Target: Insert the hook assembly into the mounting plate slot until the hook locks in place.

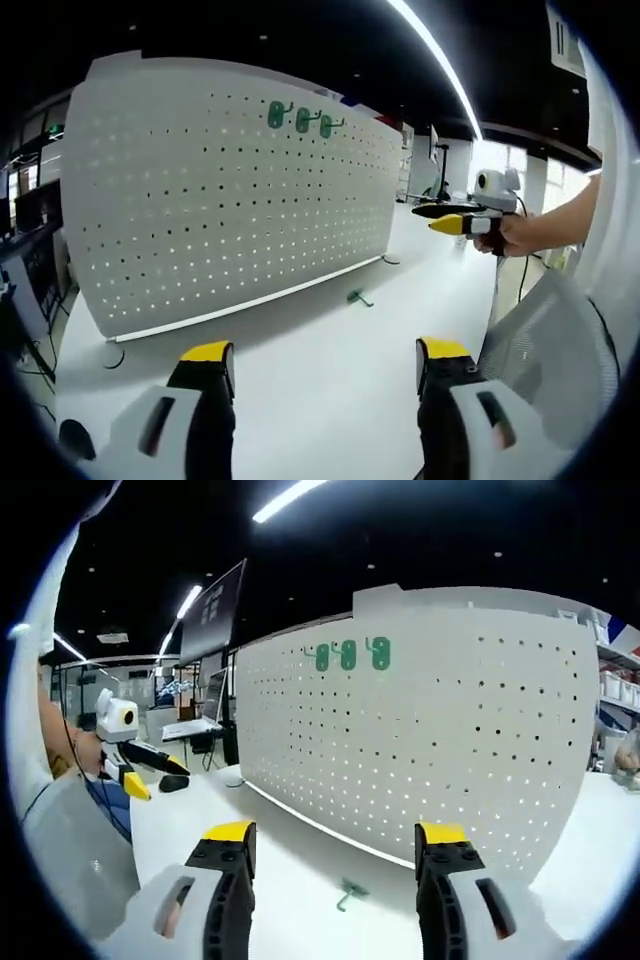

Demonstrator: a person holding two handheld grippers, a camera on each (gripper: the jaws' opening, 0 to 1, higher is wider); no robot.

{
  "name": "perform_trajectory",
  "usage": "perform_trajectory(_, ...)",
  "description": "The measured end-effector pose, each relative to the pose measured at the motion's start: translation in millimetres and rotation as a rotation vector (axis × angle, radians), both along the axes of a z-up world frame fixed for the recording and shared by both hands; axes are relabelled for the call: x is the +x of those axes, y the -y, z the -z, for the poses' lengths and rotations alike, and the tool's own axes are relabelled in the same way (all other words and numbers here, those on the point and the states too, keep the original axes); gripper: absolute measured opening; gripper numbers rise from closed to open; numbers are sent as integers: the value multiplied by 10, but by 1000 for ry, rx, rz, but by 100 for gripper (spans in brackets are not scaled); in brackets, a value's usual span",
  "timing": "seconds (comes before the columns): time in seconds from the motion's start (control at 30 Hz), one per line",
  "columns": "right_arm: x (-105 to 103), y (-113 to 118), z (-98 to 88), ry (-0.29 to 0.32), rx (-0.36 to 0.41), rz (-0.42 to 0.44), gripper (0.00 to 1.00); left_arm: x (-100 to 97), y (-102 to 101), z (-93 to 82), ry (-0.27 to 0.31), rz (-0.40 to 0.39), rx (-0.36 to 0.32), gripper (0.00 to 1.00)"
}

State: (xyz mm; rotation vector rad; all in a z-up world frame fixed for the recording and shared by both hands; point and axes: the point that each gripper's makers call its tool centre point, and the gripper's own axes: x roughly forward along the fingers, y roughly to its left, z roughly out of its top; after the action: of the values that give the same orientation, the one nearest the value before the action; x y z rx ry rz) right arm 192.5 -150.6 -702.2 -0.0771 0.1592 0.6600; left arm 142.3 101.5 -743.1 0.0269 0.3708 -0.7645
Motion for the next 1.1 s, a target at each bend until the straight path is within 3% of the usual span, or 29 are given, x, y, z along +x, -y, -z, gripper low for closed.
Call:
perform_trajectory(0.4,-222,73,253,-71,-17,-16,65,-4,-29,69,-17,2,2,77)
perform_trajectory(1.1,-394,199,451,-145,-12,-2,66,-43,-78,149,-35,12,22,76)
